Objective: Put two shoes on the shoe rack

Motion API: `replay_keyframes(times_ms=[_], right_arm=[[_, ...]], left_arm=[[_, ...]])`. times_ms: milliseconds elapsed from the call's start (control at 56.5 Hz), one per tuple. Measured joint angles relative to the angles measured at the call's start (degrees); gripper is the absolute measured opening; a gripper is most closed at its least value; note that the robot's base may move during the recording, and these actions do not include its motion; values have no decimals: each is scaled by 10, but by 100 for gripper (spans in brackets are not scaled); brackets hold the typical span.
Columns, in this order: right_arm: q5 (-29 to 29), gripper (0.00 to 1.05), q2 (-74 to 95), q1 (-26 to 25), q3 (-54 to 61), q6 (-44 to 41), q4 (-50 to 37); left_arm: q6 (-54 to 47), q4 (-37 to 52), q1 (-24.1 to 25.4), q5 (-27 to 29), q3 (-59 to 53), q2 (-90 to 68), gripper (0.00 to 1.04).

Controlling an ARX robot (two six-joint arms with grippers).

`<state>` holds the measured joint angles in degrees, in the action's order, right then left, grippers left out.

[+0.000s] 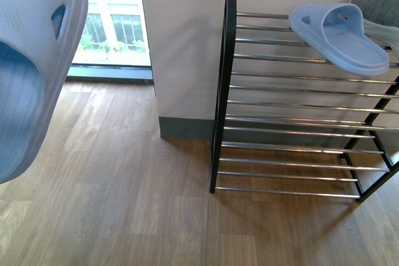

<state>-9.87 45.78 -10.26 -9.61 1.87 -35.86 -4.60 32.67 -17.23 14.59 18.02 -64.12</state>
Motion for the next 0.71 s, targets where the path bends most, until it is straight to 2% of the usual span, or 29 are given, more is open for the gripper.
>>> replay_keyframes(times_ms=[354,460,513,708], right_arm=[[42,1,-91,42,48,-16,46],[94,1,-123,85,58,-17,68],[93,1,-144,99,64,-17,81],[98,1,-184,100,80,-17,104]], left_arm=[[0,0,0,0,0,0,2],[0,0,0,0,0,0,2],[0,0,0,0,0,0,2],[0,0,0,0,0,0,2]])
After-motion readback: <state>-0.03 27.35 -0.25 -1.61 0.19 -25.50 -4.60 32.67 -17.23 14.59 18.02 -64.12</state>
